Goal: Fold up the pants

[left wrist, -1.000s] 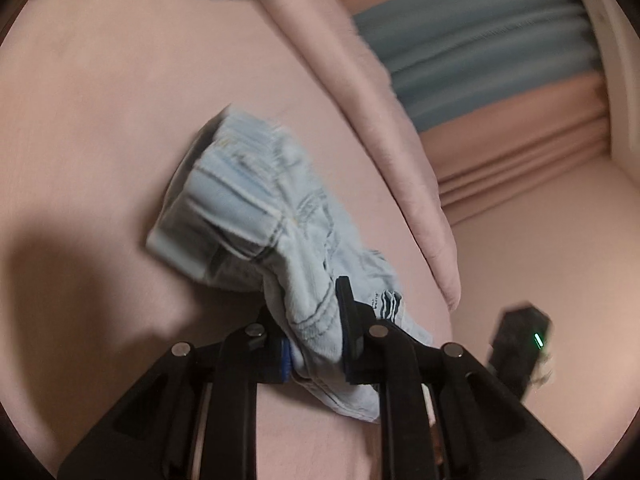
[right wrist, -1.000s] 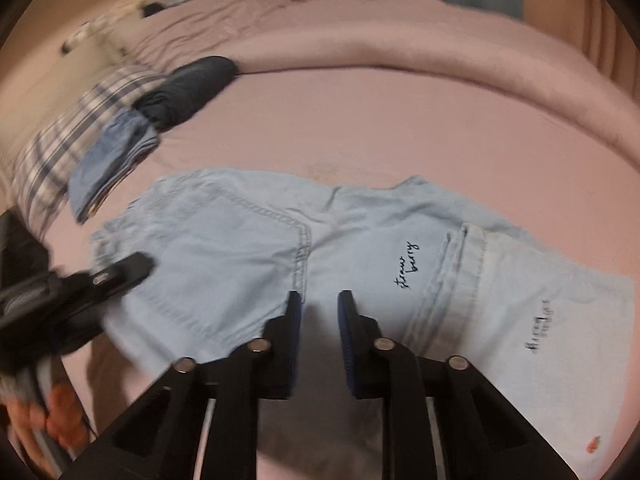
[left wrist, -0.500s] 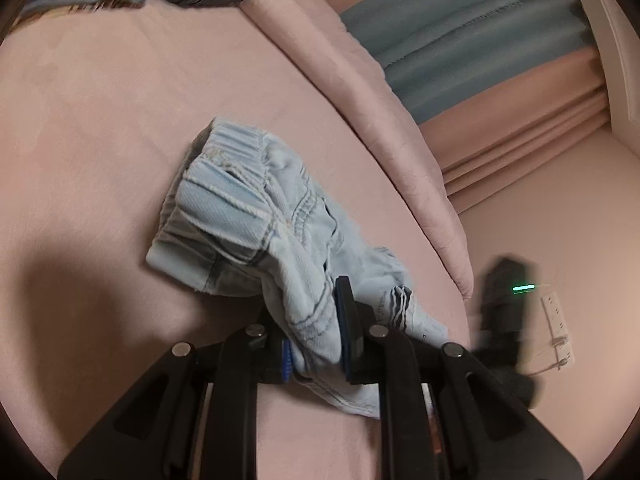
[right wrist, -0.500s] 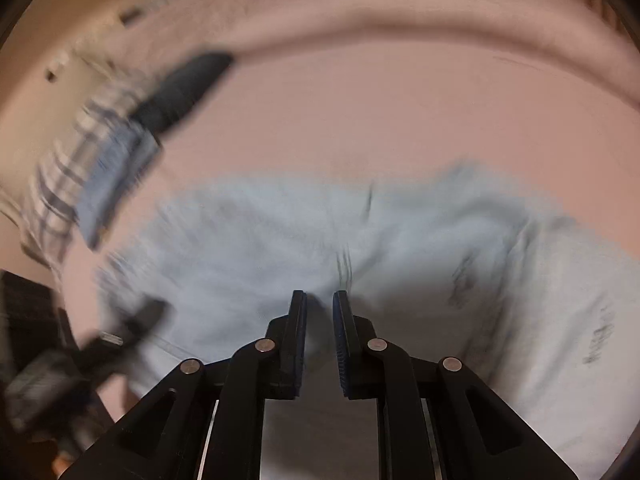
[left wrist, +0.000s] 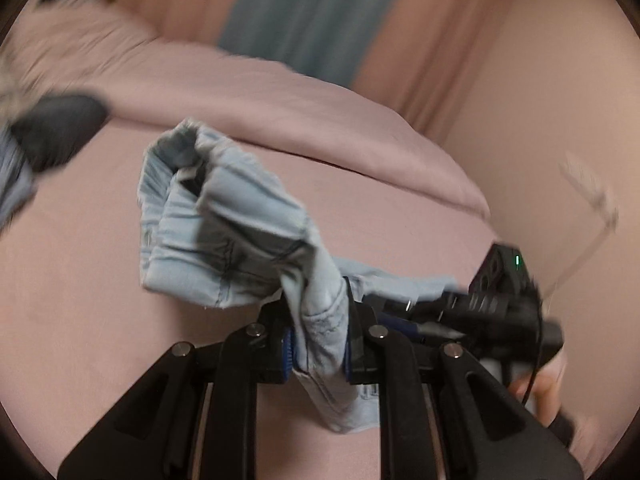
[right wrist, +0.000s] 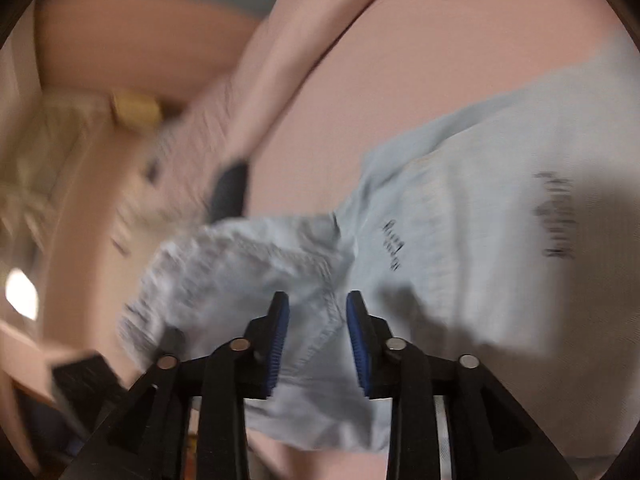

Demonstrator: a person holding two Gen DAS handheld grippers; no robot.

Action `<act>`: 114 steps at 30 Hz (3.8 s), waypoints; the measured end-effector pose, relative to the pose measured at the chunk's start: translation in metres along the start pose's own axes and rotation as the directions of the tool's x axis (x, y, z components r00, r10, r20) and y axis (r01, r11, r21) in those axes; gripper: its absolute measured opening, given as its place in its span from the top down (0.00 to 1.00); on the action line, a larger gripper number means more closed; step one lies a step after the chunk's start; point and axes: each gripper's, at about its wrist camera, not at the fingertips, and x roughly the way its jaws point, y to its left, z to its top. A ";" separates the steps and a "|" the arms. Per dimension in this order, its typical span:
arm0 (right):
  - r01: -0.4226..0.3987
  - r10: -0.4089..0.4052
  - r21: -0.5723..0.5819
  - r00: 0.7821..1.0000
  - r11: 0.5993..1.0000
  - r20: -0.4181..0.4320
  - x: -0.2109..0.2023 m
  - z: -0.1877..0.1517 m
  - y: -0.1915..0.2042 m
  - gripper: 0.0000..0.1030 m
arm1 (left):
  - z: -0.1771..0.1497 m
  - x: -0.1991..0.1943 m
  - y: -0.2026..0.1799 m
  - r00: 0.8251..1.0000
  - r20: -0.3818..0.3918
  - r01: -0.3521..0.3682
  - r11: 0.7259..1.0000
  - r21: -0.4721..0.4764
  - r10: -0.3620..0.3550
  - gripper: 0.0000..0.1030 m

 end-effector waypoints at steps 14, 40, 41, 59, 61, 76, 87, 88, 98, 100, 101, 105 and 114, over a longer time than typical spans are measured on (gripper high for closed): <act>-0.303 0.249 0.362 0.950 0.882 0.191 -0.079 -0.007 -0.081 0.22 | -0.052 0.089 -0.097 0.942 -0.327 0.158 0.957 0.245 -0.072 0.26; 0.385 -0.387 0.039 0.916 0.922 0.101 -0.138 0.021 -0.052 0.70 | -0.033 0.054 -0.018 0.956 -0.233 0.142 0.975 -0.168 -0.179 0.12; 0.345 -0.352 0.077 0.930 0.936 0.110 -0.141 0.019 -0.064 0.70 | -0.032 0.056 -0.023 0.954 -0.241 0.142 0.977 -0.158 -0.178 0.12; 0.622 -0.537 -0.255 0.776 0.741 0.332 -0.185 -0.001 0.012 0.51 | 0.010 0.115 -0.040 0.968 -0.196 0.143 0.987 -0.077 -0.156 0.12; 0.581 -0.491 -0.366 0.812 0.727 0.314 -0.168 -0.009 0.030 0.57 | 0.025 0.128 -0.051 0.966 -0.184 0.172 0.984 -0.055 -0.179 0.13; 0.637 -0.617 -0.403 0.762 0.657 0.200 -0.164 -0.020 -0.009 0.61 | 0.045 0.236 -0.058 0.935 -0.344 0.078 0.997 -0.028 -0.082 0.38; 0.379 -0.402 -0.504 0.913 0.776 0.069 -0.090 0.043 0.037 0.60 | -0.040 0.149 -0.028 0.919 -0.362 0.107 0.983 -0.147 -0.154 0.45; 0.379 -0.413 -0.520 0.909 0.766 0.054 -0.078 0.044 0.038 0.60 | -0.051 0.149 -0.033 0.905 -0.395 0.107 0.983 -0.148 -0.158 0.53; 0.549 -0.713 -0.678 0.699 0.489 0.051 0.028 0.041 0.043 0.65 | -0.072 0.135 -0.058 0.915 -0.400 0.037 0.998 -0.056 -0.056 0.67; 0.544 -0.661 -0.635 0.747 0.548 0.068 0.005 0.043 0.045 0.65 | -0.073 0.131 -0.064 0.919 -0.392 0.028 0.999 -0.042 -0.042 0.66; 0.534 -0.629 -0.610 0.774 0.585 0.074 -0.008 0.043 0.047 0.65 | -0.072 0.129 -0.065 0.920 -0.390 0.023 0.999 -0.046 -0.039 0.63; 0.456 -0.484 -0.499 0.871 0.737 0.083 -0.083 0.040 0.047 0.54 | -0.072 0.123 -0.072 0.920 -0.393 -0.015 0.999 -0.035 0.000 0.34; 0.495 -0.453 -0.311 0.869 0.811 0.201 -0.206 0.019 -0.006 0.40 | -0.056 0.115 -0.082 0.946 -0.325 -0.014 1.000 -0.024 0.005 0.11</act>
